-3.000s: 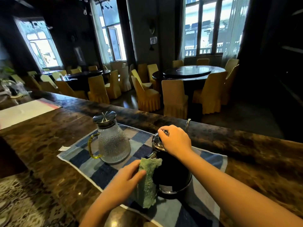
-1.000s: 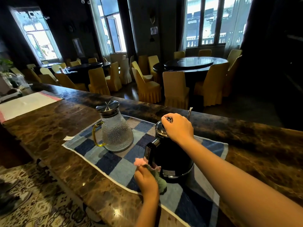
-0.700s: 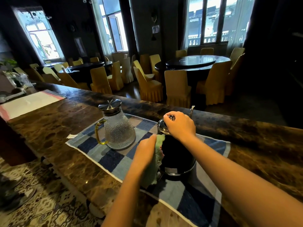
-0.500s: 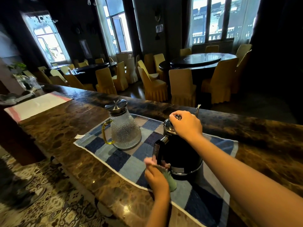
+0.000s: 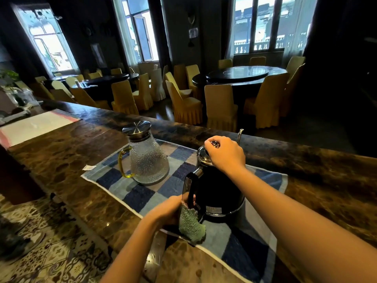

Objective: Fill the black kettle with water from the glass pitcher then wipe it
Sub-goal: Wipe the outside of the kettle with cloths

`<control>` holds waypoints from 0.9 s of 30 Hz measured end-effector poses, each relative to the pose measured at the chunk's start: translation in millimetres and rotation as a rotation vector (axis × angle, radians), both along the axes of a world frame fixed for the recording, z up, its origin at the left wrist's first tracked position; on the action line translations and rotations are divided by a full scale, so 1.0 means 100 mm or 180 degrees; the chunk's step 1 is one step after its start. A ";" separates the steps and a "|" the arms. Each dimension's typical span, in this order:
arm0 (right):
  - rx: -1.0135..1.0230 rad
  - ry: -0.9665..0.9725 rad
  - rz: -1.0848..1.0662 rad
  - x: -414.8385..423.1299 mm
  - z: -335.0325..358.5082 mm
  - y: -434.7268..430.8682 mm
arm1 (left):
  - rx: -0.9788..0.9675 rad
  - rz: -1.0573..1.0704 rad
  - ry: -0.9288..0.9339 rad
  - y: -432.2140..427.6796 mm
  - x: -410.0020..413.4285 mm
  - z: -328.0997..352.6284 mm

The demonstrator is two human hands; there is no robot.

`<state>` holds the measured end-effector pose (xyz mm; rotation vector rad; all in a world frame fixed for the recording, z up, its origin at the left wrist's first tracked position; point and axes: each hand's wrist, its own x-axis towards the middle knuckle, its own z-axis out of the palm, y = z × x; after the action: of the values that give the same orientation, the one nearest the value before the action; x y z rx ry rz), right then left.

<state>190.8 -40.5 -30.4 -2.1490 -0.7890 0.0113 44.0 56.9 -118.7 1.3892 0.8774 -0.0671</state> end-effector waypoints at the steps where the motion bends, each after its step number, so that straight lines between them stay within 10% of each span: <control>1: 0.0002 0.0007 0.0003 0.00 0.00 0.00 | -0.0017 -0.0285 0.0132 0.01 0.00 0.03; 9: -0.0025 0.0072 0.0041 0.01 0.02 -0.01 | -0.0414 -0.0762 0.0247 0.02 -0.04 0.02; 16: 0.0028 0.0117 0.0075 0.01 0.02 -0.01 | 0.1379 -0.0667 0.0272 0.02 -0.13 0.00; 20: 0.0038 0.0118 0.0080 0.00 0.01 -0.02 | 0.0299 0.0948 -0.1029 -0.05 -0.07 0.24; 24: -0.0004 0.0100 0.0080 0.01 0.02 -0.02 | -0.0634 0.1167 -0.2276 -0.19 0.09 0.75; 27: 0.0015 0.0078 0.0070 0.01 0.01 -0.02 | 0.0337 0.1072 -0.2263 -0.29 0.26 0.85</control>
<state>191.5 -42.8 -29.1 -2.1319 -0.7975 0.0472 70.3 28.1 -33.8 1.2130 0.5008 0.6998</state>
